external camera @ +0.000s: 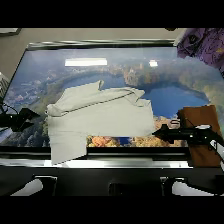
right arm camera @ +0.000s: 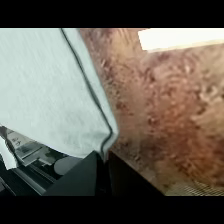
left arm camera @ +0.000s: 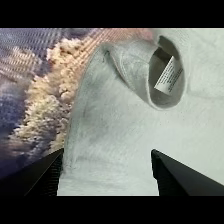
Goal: Fold the clothes and pants, and hang the long-sleeved shirts on hangers.
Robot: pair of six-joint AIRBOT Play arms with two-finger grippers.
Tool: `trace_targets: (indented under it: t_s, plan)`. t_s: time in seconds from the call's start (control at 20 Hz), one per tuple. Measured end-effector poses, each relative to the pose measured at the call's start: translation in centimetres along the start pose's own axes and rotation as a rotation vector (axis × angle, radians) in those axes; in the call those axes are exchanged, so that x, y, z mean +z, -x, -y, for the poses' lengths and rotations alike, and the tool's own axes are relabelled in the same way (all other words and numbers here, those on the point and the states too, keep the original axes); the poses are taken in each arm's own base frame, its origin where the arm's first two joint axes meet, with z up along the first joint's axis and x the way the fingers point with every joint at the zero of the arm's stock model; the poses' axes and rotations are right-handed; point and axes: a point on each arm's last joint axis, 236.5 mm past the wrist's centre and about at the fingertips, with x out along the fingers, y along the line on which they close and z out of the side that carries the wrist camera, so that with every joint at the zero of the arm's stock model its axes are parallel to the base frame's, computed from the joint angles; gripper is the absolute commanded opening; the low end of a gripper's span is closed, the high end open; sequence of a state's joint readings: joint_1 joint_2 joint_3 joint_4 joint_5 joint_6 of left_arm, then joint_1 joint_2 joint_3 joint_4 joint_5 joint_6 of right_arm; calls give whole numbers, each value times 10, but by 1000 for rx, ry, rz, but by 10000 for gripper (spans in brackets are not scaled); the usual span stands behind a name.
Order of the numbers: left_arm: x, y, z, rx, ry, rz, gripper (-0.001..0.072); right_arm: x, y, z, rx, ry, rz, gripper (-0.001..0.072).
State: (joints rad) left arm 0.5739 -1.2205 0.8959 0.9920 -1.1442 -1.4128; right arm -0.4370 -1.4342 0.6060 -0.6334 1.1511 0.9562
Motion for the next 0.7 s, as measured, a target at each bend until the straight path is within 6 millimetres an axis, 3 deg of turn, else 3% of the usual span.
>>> trace_targets:
  t_s: [0.2, 0.4, 0.7]
  plan:
    - [-25, -13, -22, -42, 46, -47, 610, 6, 0, -6, 26, 4, 27, 32]
    - [-50, -32, -29, -127, 77, -74, 610, 7, 0, -10, 43, 4, 32, 32]
    - [-61, -50, -29, -196, 94, -92, 610, 9, 0, -13, 54, 1, 39, 31]
